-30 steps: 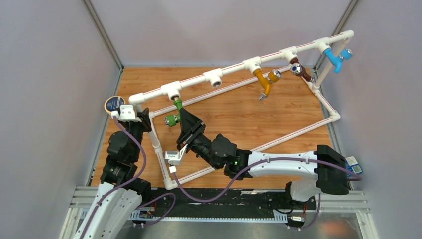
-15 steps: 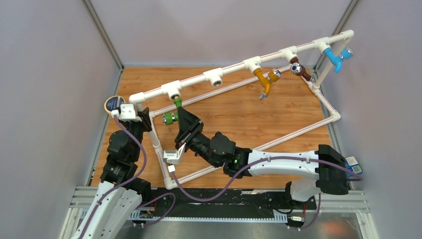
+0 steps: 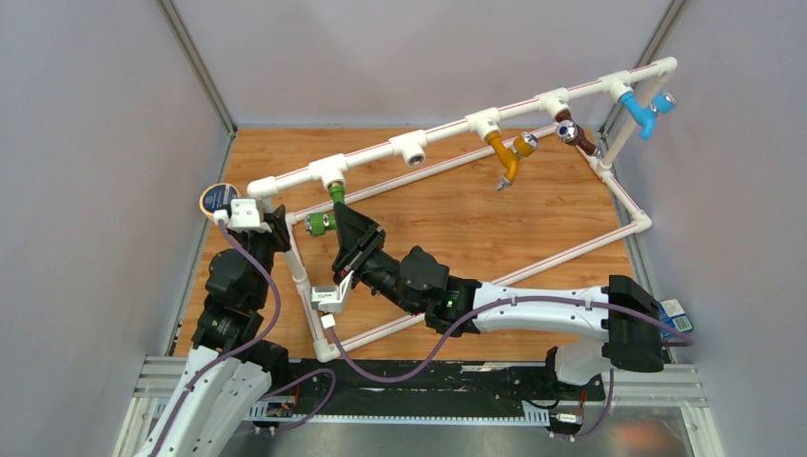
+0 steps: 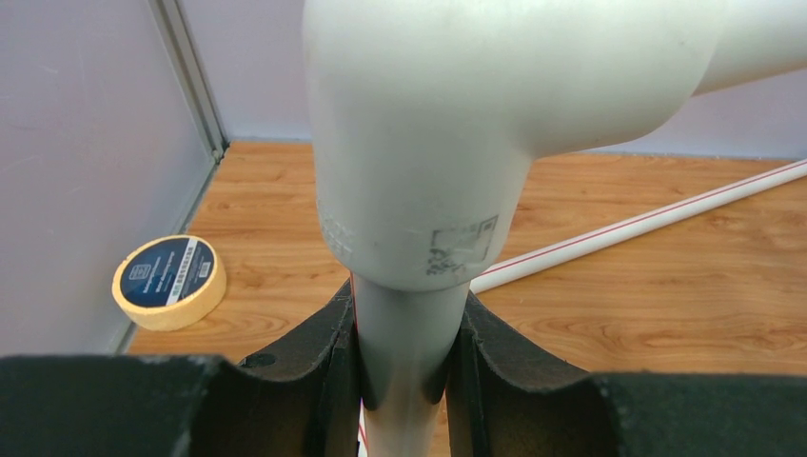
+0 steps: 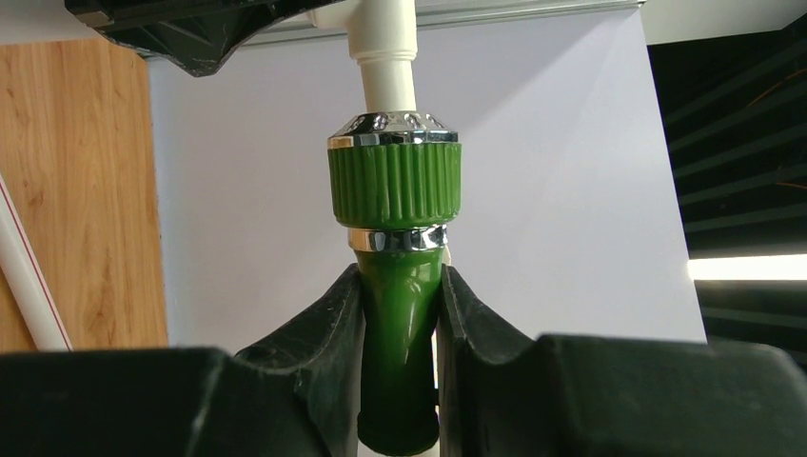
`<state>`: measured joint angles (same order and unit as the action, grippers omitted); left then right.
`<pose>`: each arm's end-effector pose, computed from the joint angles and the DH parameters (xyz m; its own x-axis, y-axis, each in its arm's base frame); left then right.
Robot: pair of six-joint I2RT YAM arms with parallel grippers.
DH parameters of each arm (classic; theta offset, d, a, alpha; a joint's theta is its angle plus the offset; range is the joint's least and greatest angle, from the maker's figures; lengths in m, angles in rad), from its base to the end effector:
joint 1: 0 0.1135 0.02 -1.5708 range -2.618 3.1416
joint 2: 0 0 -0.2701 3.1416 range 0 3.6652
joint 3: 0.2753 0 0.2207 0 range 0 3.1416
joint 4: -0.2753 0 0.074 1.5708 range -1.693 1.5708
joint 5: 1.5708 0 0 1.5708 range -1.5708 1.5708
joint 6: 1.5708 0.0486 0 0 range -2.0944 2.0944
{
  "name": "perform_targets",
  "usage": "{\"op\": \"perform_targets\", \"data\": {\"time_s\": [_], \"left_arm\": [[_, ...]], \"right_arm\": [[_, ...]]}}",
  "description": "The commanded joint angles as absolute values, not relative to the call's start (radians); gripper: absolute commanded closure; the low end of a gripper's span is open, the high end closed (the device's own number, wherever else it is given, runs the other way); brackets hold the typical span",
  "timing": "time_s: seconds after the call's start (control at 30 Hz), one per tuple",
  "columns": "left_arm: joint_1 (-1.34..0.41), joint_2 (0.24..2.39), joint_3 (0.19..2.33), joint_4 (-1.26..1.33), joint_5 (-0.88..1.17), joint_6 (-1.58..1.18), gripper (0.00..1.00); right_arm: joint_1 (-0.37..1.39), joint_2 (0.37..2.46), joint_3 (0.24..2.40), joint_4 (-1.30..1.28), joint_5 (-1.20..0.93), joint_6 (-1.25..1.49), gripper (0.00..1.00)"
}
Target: Install the water faucets
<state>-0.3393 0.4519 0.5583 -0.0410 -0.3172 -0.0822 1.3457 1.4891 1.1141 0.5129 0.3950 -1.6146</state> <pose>0.1010 -0.0196 0.3215 0.0596 -0.1037 -0.9928 0.0277 0.9944 -0.1022 0.0931 0.3227 0.3771 0.8125 -0.5829 -0.0095 0.0663 0.1086 -0.9919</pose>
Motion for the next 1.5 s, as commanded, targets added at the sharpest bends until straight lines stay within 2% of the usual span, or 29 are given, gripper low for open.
{"op": "perform_targets", "data": {"time_s": [0.0, 0.47, 0.87, 1.17, 1.47], "left_arm": [[-0.356, 0.476, 0.560, -0.117, -0.278, -0.120, 1.00], [-0.357, 0.476, 0.561, -0.120, -0.275, -0.118, 1.00], [-0.362, 0.472, 0.563, -0.124, -0.267, -0.117, 1.00], [-0.382, 0.468, 0.561, -0.124, -0.262, -0.120, 1.00], [-0.397, 0.460, 0.563, -0.127, -0.265, -0.126, 1.00]], "right_arm": [[1.328, 1.473, 1.163, 0.537, 0.368, -1.615, 1.00], [1.247, 1.413, 1.129, 0.330, 0.379, -1.562, 1.00], [1.249, 1.471, 1.170, 0.304, 0.471, -1.641, 1.00], [1.246, 1.523, 1.261, 0.299, 0.541, -1.372, 1.00], [1.244, 1.548, 1.177, 0.510, 0.595, -1.198, 1.00]]}}
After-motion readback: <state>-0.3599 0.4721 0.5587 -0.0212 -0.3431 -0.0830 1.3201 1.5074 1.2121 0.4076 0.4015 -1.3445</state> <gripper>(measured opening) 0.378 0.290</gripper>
